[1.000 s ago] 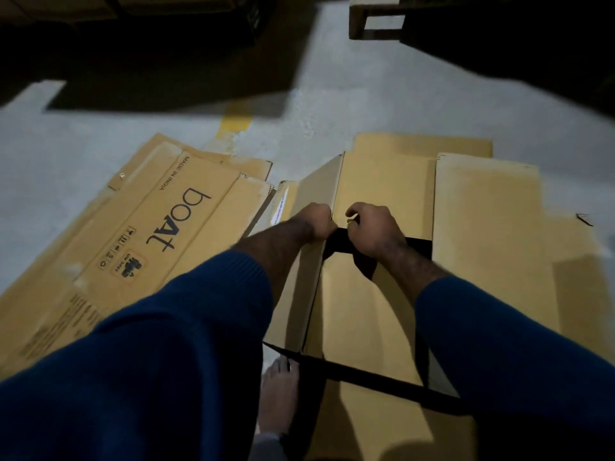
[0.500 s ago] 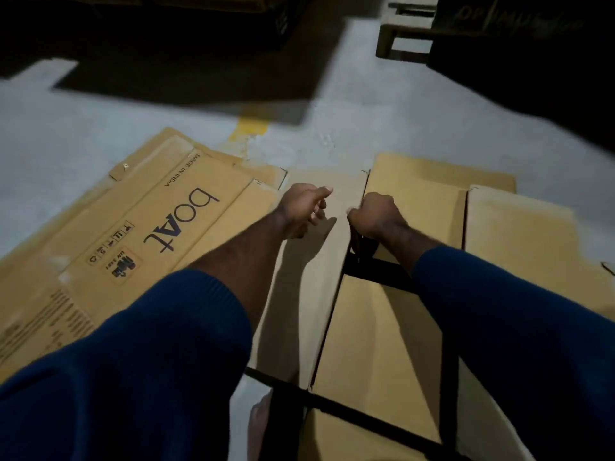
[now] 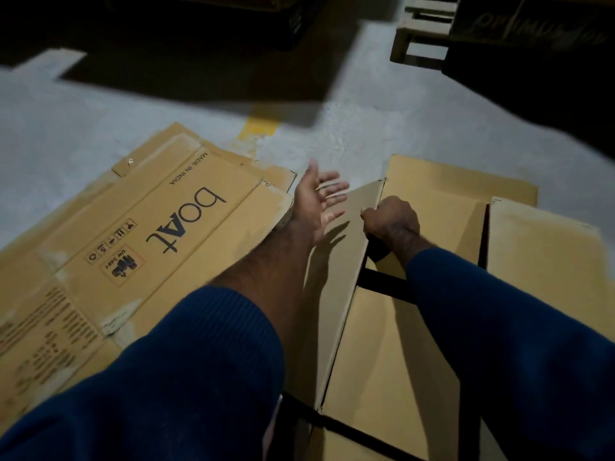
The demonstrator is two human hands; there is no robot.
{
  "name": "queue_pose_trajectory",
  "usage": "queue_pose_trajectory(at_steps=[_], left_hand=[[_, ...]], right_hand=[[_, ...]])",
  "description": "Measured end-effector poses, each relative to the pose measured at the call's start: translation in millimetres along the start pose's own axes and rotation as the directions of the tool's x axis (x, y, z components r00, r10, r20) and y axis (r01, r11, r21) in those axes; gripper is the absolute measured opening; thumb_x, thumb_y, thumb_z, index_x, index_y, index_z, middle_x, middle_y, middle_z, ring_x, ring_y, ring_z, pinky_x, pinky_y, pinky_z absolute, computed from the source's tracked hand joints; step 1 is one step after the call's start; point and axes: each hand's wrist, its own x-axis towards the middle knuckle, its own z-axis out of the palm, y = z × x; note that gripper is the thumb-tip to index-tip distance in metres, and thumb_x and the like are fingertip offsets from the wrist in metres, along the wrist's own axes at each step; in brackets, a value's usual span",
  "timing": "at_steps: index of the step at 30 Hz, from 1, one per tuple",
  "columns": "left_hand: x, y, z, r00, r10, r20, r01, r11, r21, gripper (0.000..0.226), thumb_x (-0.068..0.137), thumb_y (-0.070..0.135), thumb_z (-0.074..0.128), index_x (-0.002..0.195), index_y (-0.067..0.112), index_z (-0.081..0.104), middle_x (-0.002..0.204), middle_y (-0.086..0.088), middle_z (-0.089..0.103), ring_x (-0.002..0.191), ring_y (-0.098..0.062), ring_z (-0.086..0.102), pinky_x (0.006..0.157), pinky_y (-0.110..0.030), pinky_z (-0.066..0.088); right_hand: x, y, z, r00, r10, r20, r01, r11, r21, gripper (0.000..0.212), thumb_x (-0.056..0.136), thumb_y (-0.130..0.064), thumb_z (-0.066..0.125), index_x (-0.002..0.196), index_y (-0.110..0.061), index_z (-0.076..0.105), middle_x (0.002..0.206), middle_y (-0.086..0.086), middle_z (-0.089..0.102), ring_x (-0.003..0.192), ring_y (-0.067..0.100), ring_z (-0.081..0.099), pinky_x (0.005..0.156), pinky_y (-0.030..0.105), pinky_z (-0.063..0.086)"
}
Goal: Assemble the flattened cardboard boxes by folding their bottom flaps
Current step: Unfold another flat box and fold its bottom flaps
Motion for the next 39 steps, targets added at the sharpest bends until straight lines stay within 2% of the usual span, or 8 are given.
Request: queue_pose_trajectory(at_steps=[4, 10, 20, 25, 29, 33, 36, 39], left_hand=[[3, 7, -7, 0.998, 0.024, 0.065, 0.014, 0.854, -0.52, 0.086, 0.089, 0.085, 0.029, 0.159, 0.034, 0.028, 0.165, -0.013, 0.026, 0.153, -0.04, 0.019, 0.122, -0.059, 0.017], [2, -6, -17, 0.991, -0.055, 0.124, 0.108, 0.876, -0.47, 0.091, 0.084, 0.09, 0.028, 0.159, 0.038, 0.026, 0.164, -0.015, 0.03, 0.152, -0.042, 0.021, 0.122, -0.057, 0.019], [-7, -9, -25, 0.984, -0.159, 0.082, 0.162, 0.986, -0.035, 0.08, 0.095, 0.077, 0.033, 0.138, 0.014, 0.056, 0.13, -0.019, 0.066, 0.116, -0.041, 0.065, 0.106, -0.056, 0.046], [-14, 5, -19, 0.97, -0.238, 0.045, 0.207, 0.913, 0.352, 0.068, 0.098, 0.07, 0.038, 0.122, 0.012, 0.063, 0.117, -0.013, 0.069, 0.101, -0.03, 0.067, 0.078, -0.038, 0.053], [-22, 18, 6, 0.941, -0.327, 0.088, 0.006, 0.275, 0.961, 0.048, 0.099, 0.05, 0.059, 0.101, 0.003, 0.061, 0.087, -0.008, 0.062, 0.067, -0.021, 0.054, 0.057, -0.026, 0.04], [-59, 10, 38, 0.916, -0.39, 0.095, -0.281, -0.453, 0.846, 0.034, 0.098, 0.035, 0.063, 0.083, 0.004, 0.065, 0.072, -0.002, 0.06, 0.072, -0.02, 0.063, 0.074, -0.036, 0.057], [-95, 0, 63, 0.882, -0.466, 0.073, -0.379, -0.607, 0.699, 0.028, 0.093, 0.029, 0.07, 0.071, 0.013, 0.065, 0.072, -0.002, 0.065, 0.087, -0.022, 0.07, 0.093, -0.043, 0.056], [-136, -17, 96, 0.868, -0.478, 0.136, -0.433, -0.593, 0.679, 0.036, 0.09, 0.04, 0.073, 0.113, 0.013, 0.07, 0.096, -0.002, 0.068, 0.092, -0.023, 0.067, 0.093, -0.045, 0.057]], right_hand=[[-10, -1, -3, 0.999, -0.032, -0.017, 0.03, 0.993, -0.111, 0.047, 0.097, -0.053, 0.056, 0.118, -0.012, 0.068, 0.122, 0.012, 0.068, 0.106, 0.034, 0.066, 0.075, 0.033, 0.047], [-30, 8, 6, 0.971, 0.001, 0.241, 0.028, 0.993, -0.118, 0.064, 0.083, -0.071, 0.057, 0.108, -0.013, 0.071, 0.107, 0.008, 0.073, 0.085, 0.03, 0.071, 0.072, 0.032, 0.058], [-42, 10, 11, 0.99, 0.035, 0.136, -0.028, 0.998, -0.055, 0.027, 0.093, -0.044, 0.066, 0.099, -0.019, 0.059, 0.094, 0.005, 0.059, 0.082, 0.026, 0.057, 0.067, 0.03, 0.046], [-79, 17, 13, 0.998, -0.057, 0.031, 0.063, 0.959, -0.278, 0.057, 0.104, -0.058, 0.035, 0.115, -0.013, 0.07, 0.11, 0.009, 0.07, 0.095, 0.031, 0.067, 0.077, 0.035, 0.052], [-130, 46, -5, 0.985, -0.151, 0.087, 0.172, 0.927, -0.333, 0.066, 0.106, -0.059, 0.022, 0.113, -0.013, 0.069, 0.113, 0.013, 0.069, 0.1, 0.035, 0.066, 0.075, 0.038, 0.045], [-186, 91, -30, 0.953, -0.262, 0.153, 0.303, 0.838, -0.454, 0.052, 0.106, -0.054, 0.032, 0.109, -0.017, 0.068, 0.108, 0.009, 0.068, 0.094, 0.03, 0.065, 0.08, 0.039, 0.052], [-219, 123, -44, 0.895, -0.334, 0.297, 0.447, 0.64, -0.625, 0.041, 0.103, -0.049, 0.043, 0.121, -0.019, 0.064, 0.119, 0.008, 0.063, 0.107, 0.028, 0.059, 0.094, 0.045, 0.044], [-245, 146, -57, 0.879, -0.299, 0.371, 0.476, 0.514, -0.714, 0.033, 0.099, -0.044, 0.053, 0.119, -0.021, 0.066, 0.12, 0.006, 0.063, 0.111, 0.025, 0.056, 0.103, 0.047, 0.037]])
